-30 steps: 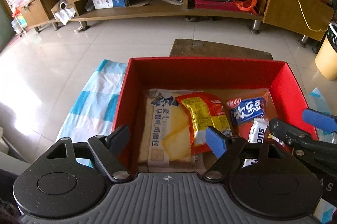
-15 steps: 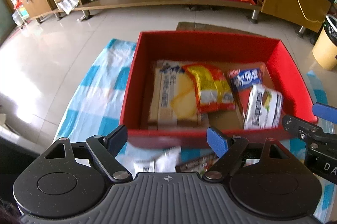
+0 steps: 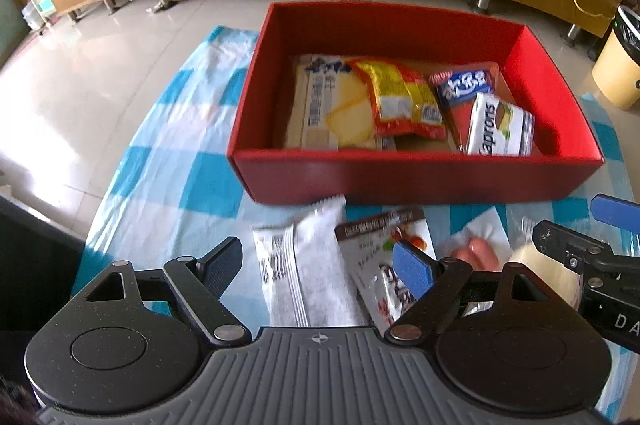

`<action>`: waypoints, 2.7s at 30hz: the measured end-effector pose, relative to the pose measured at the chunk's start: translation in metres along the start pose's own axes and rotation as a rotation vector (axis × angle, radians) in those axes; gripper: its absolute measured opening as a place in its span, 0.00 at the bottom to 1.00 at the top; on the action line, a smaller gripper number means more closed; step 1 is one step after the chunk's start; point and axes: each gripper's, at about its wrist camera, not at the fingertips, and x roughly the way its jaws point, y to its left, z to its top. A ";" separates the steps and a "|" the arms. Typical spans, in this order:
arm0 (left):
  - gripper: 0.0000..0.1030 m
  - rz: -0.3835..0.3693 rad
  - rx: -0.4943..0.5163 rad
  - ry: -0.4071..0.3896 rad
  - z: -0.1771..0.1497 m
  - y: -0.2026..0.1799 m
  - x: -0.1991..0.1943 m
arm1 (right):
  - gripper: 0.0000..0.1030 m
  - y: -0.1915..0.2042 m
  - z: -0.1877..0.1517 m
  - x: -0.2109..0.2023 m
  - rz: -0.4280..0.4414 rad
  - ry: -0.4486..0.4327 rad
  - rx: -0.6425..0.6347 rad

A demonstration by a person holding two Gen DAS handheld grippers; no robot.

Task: Organize snacks
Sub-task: 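Move both tools back out of the box toward the remaining snacks, then grasp the white bread bag with the left tool while the right tool grasps the round bread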

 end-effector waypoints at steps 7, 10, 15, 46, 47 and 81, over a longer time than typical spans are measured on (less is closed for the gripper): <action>0.84 -0.020 -0.027 0.020 -0.008 0.007 -0.002 | 0.60 0.000 -0.012 0.005 0.005 0.044 0.012; 0.85 -0.027 -0.037 0.027 -0.010 0.011 -0.002 | 0.61 -0.003 -0.012 0.012 -0.014 0.057 0.009; 0.85 -0.032 -0.043 0.040 -0.012 0.015 0.001 | 0.67 -0.007 -0.011 0.024 0.002 0.085 0.045; 0.90 -0.081 -0.173 0.169 -0.023 0.039 0.042 | 0.82 0.048 -0.097 0.000 0.136 0.288 -0.124; 0.82 -0.093 -0.179 0.168 -0.023 0.041 0.041 | 0.85 0.051 -0.099 0.003 0.142 0.308 -0.141; 0.71 0.006 -0.006 0.144 -0.075 0.037 0.015 | 0.98 0.090 -0.131 0.009 0.053 0.239 -0.342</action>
